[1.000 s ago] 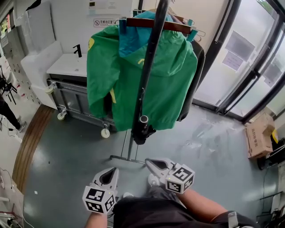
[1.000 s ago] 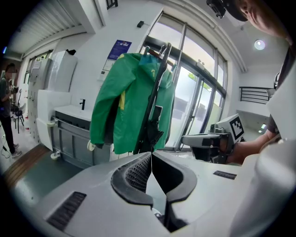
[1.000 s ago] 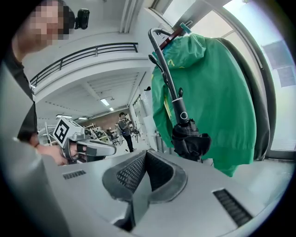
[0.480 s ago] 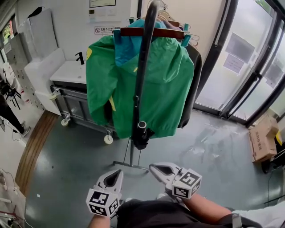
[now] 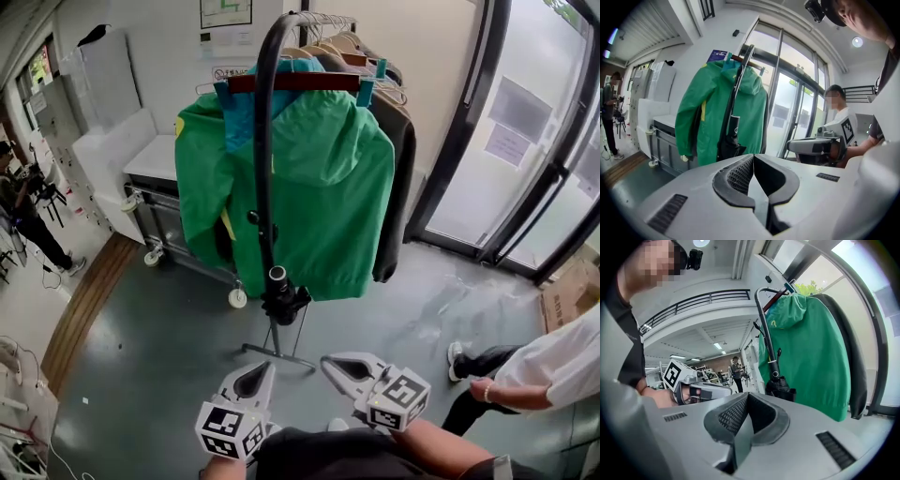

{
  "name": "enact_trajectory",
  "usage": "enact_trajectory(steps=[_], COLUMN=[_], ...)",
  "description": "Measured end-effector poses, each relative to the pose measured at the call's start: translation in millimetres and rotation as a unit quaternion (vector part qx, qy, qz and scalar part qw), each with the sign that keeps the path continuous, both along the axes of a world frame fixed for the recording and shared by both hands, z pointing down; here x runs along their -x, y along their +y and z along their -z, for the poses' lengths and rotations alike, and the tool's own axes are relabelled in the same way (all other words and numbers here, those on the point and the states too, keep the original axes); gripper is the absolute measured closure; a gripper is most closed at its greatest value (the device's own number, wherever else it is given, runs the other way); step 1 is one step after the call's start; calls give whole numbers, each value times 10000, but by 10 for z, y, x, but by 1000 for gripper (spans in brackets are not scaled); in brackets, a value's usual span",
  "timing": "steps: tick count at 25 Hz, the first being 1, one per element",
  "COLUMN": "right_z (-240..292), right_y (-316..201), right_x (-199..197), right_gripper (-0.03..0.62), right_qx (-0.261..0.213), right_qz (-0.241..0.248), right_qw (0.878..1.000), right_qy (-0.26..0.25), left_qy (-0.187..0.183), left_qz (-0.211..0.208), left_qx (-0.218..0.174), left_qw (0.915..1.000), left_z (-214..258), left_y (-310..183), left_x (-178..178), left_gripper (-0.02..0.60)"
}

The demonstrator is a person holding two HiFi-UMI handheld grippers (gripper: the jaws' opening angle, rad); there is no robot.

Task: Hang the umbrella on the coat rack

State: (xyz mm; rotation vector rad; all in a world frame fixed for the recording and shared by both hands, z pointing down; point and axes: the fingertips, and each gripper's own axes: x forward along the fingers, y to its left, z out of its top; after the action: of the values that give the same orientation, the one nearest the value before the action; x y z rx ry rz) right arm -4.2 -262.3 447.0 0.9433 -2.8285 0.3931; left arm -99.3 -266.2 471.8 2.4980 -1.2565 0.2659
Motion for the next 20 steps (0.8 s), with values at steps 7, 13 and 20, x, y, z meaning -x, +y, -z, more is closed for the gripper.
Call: enact_trajectory(steps=[7, 13, 20], right_z=[-151, -150, -134], right_y=[148, 188, 147], right_x=[-243, -313, -405], right_gripper=[585, 585, 585], right_qx=[206, 219, 193], right_qz=[160, 280, 318], right_qw=[9995, 9989, 9987], right_qy=[-164, -299, -337], left_qy=[-236, -200, -349], left_qz=[280, 504, 505], left_qx=[91, 83, 39], left_qw=[9993, 9985, 9981], left_z=[-71, -2, -12], left_y=[231, 251, 258], left_x=[-113, -152, -264], left_gripper=[566, 566, 566])
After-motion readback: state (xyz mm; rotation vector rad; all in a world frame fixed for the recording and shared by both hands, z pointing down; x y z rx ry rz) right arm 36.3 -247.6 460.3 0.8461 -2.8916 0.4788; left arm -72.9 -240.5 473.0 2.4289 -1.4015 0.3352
